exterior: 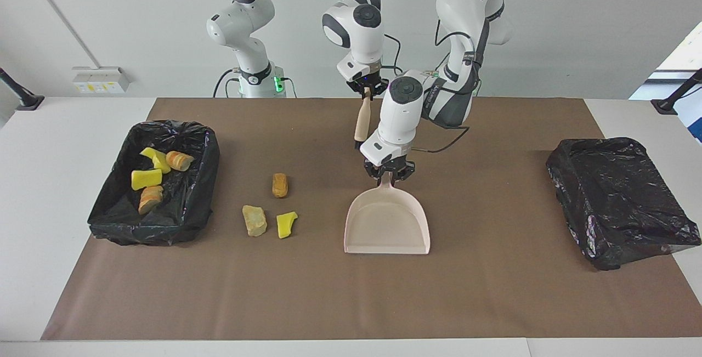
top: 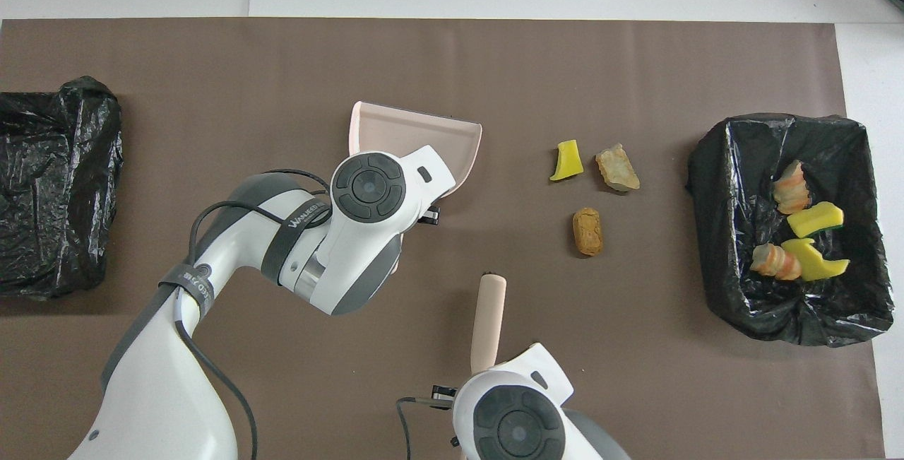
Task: Sweep and dump trash in bin
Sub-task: 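Move the dustpan near the debris while the right gripper brings the brush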
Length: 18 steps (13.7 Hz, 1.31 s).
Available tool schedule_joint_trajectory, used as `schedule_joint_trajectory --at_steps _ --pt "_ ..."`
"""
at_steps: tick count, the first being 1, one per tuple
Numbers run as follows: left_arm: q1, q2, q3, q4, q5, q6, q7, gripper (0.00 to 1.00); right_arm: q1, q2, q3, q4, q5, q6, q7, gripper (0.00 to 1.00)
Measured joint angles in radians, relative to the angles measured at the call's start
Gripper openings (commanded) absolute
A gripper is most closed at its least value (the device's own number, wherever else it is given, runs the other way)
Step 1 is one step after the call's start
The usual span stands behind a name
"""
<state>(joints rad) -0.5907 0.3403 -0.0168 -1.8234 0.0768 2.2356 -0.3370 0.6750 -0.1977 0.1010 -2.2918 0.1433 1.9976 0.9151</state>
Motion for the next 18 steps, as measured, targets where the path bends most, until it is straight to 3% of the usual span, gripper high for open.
schedule_joint_trajectory --at_steps 5,10,13,18 --pt "0.066 -0.041 0.017 0.025 0.011 -0.088 0.404 0.0 -0.269 -0.004 -0.005 0.033 -0.199 -0.056 -0.321 0.0" --pt "0.1 -0.045 0.017 0.025 0.011 -0.16 0.798 0.0 -0.552 0.166 -0.01 0.192 -0.495 -0.057 -0.806 0.0" --pt "0.114 -0.045 0.018 0.025 0.011 -0.205 1.031 0.0 -0.584 0.273 -0.009 0.27 -0.662 -0.058 -0.88 0.0" --pt "0.088 -0.046 0.003 0.023 0.012 -0.247 1.071 0.0 -0.574 0.415 0.004 0.387 -0.688 -0.127 -0.899 0.0"
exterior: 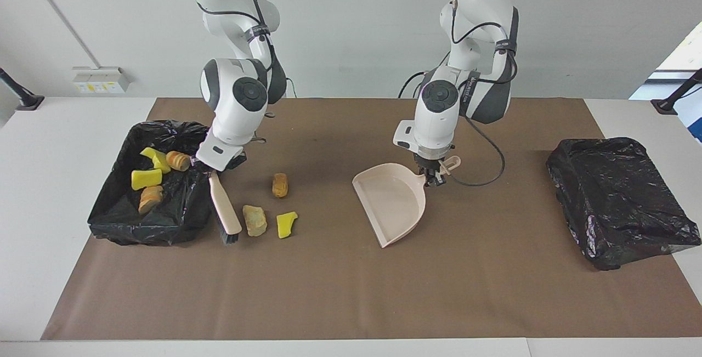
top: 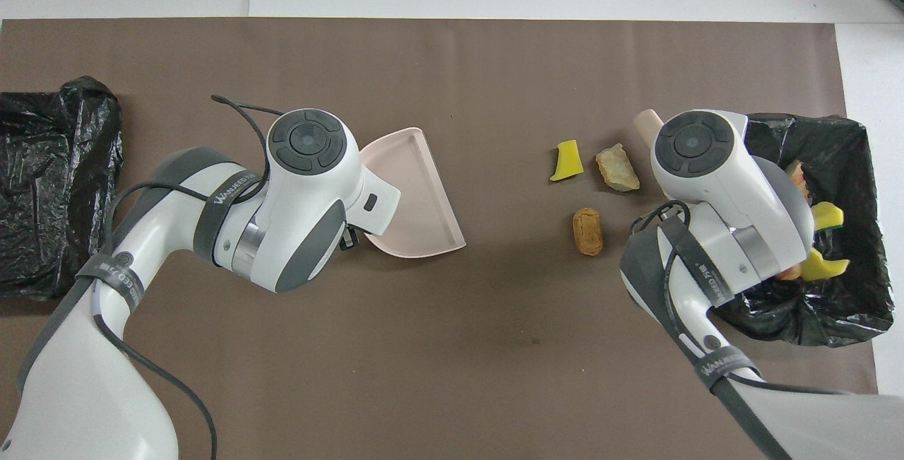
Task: Sweep and dump trash in bin
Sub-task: 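Move the dustpan near the debris while the right gripper brings the brush, then sweep the yellow sponge and debris toward the dustpan with the right gripper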
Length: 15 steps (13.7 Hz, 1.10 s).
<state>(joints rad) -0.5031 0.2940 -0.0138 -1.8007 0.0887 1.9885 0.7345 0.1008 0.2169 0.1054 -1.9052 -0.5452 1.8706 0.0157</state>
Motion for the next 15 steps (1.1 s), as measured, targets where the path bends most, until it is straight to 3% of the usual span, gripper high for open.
schedule_joint_trajectory --at_steps 5,12,15 --pt "-0.038 -0.019 -0.002 -0.024 0.017 -0.013 0.0 0.0 0.063 0.066 0.007 0.036 0.267 -0.041 0.093 0.0" --pt "-0.043 -0.074 -0.003 -0.112 0.084 -0.014 0.0 0.0 0.174 0.065 0.012 0.029 0.644 -0.022 0.153 0.0" --pt "-0.043 -0.082 -0.003 -0.123 0.086 -0.01 0.0 0.0 0.223 0.048 0.042 -0.007 0.841 0.007 0.079 0.0"
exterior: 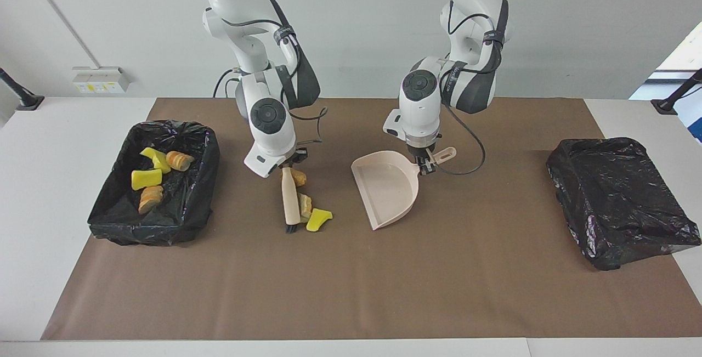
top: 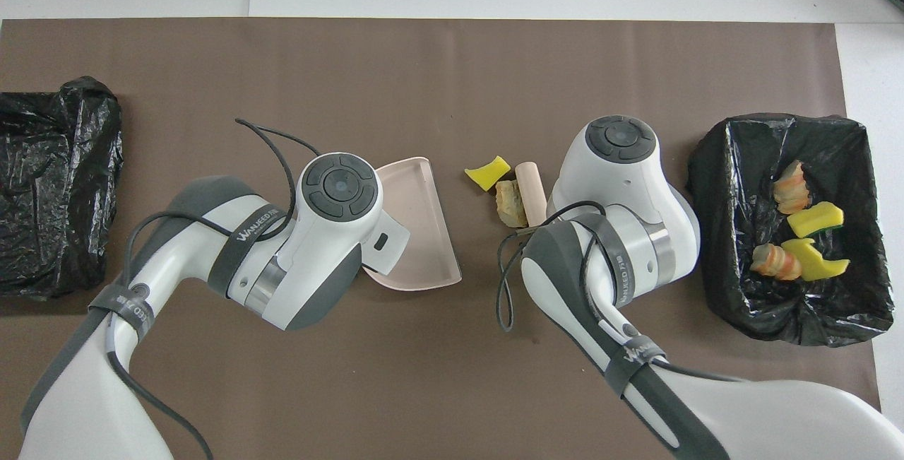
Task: Sweep and dump trash in bin
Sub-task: 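Sweep the yellow sponge and debris toward the dustpan with the right gripper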
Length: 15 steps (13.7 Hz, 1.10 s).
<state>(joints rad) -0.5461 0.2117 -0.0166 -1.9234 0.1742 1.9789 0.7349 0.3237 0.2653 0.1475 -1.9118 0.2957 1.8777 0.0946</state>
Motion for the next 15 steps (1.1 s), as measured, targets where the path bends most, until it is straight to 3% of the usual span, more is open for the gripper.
schedule_joint_trajectory --at_steps 4,7,9,11,13,15 --pt "0.0 -0.002 0.001 -0.01 0.003 0.018 0.001 0.0 0.0 -0.023 0.041 -0.007 0.164 0.012 -0.039 0.0" --pt "0.001 -0.004 0.003 -0.021 0.003 0.035 0.007 0.0 -0.04 -0.122 0.034 0.0 0.174 -0.043 -0.022 0.0" --pt "0.001 -0.004 0.003 -0.021 0.003 0.036 0.008 0.0 -0.103 -0.212 0.023 -0.004 0.083 -0.123 0.037 0.0" --pt "0.001 -0.004 0.003 -0.022 0.003 0.037 0.008 0.0 -0.131 -0.265 0.018 -0.05 -0.12 -0.155 0.135 0.0" --pt "0.001 -0.004 0.003 -0.022 0.003 0.038 0.019 0.0 -0.141 -0.31 0.018 -0.158 -0.246 -0.149 0.2 0.0" --pt "0.002 -0.004 0.005 -0.022 0.003 0.044 0.042 0.0 -0.176 -0.36 0.018 -0.267 -0.269 -0.131 0.213 0.0"
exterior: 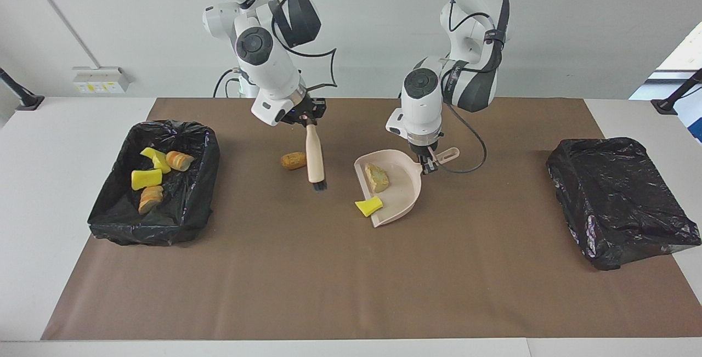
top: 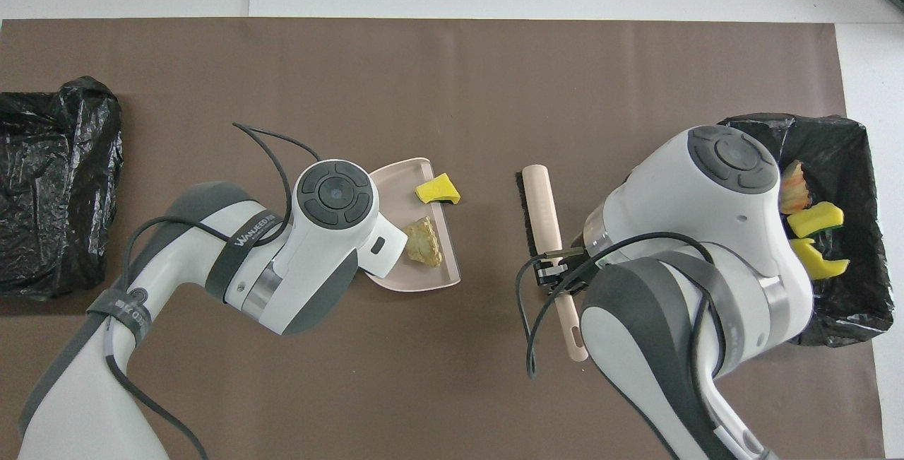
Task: Sweep and dump trash in bin
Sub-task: 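Sweep the yellow sponge and debris toward the dustpan with the right gripper, then brush the remaining debris into the dustpan with the right gripper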
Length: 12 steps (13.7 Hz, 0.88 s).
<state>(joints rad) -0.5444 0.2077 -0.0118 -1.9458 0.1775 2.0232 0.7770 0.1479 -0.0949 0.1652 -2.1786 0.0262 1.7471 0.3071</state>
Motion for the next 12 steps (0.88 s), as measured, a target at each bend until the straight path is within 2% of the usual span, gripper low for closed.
schedule_joint_trajectory --at_steps 2,5,7,10,12 --pt "0.0 0.0 0.0 0.0 0.0 0.001 0.012 0.0 -0.016 -0.05 0.0 -0.077 -0.002 0.012 0.012 0.0" --pt "0.0 0.0 -0.002 -0.001 0.024 0.003 0.063 0.0 -0.01 -0.094 0.011 -0.12 -0.002 0.031 0.038 0.0" --pt "0.0 0.0 0.0 -0.001 0.034 0.011 0.124 0.0 -0.01 -0.102 0.013 -0.139 -0.002 0.044 0.038 0.0" --pt "0.001 0.0 0.002 -0.004 0.035 0.017 0.2 0.0 -0.009 -0.088 0.014 -0.239 -0.002 0.152 0.039 0.0" --pt "0.001 -0.004 0.003 -0.018 0.038 0.021 0.215 0.0 -0.009 -0.071 0.015 -0.265 0.016 0.184 0.039 0.0"
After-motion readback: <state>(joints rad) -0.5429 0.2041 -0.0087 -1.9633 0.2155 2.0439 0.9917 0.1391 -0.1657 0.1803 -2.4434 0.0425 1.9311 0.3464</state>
